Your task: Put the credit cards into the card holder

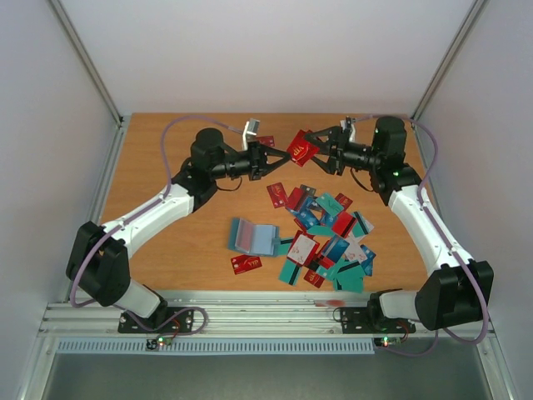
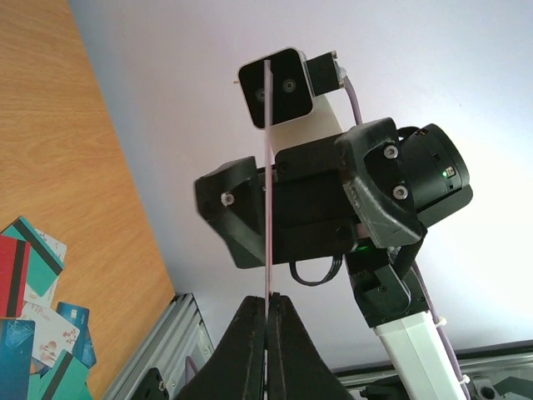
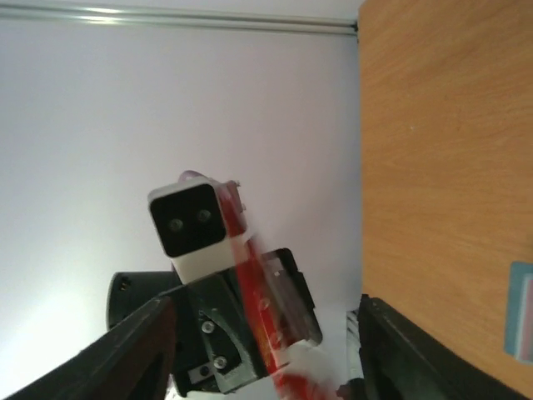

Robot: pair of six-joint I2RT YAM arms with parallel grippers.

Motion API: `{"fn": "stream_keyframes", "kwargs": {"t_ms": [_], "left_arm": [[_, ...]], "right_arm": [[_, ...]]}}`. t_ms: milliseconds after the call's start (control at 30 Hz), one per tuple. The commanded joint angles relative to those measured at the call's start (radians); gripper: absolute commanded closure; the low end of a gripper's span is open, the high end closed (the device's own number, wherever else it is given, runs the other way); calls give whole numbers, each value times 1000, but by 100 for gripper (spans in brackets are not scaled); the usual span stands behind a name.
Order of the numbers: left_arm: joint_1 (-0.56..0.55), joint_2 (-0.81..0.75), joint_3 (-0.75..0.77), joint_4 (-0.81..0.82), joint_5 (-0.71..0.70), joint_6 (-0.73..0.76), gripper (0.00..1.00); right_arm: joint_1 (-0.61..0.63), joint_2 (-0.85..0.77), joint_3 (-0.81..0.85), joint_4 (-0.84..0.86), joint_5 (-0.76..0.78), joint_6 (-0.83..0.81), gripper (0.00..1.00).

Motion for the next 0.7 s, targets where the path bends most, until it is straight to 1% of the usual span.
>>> {"fn": "stream_keyframes", "kwargs": {"t_ms": [0, 33, 100, 200, 267, 367, 433, 600, 667], "left_arm": [[4, 5, -11, 14, -4, 14, 100], [4, 5, -7, -23, -5, 36, 100], [4, -3, 12, -167, -33, 105, 100], [-1, -7, 82, -564, -139, 345, 100], [-3, 3, 105, -690, -202, 472, 100], [-3, 32, 100, -757, -258, 563, 100], [-2, 58, 94, -761, -272, 577, 100], [-2, 79, 99, -712, -268, 533, 100], [-2, 78, 105, -700, -251, 520, 100]], "right_arm": [[-4, -9, 46, -190, 17, -128, 34], [-11, -11, 45, -256, 34, -168, 31], [-28, -6, 37, -389, 78, -249, 30], [-52, 23, 2, -529, 121, -331, 30], [-61, 46, -23, -598, 162, -382, 29], [-65, 76, -80, -612, 203, -437, 28], [-66, 116, -104, -633, 227, -478, 27], [-69, 172, -79, -773, 330, -607, 25], [-75, 151, -70, -776, 316, -633, 24]]}}
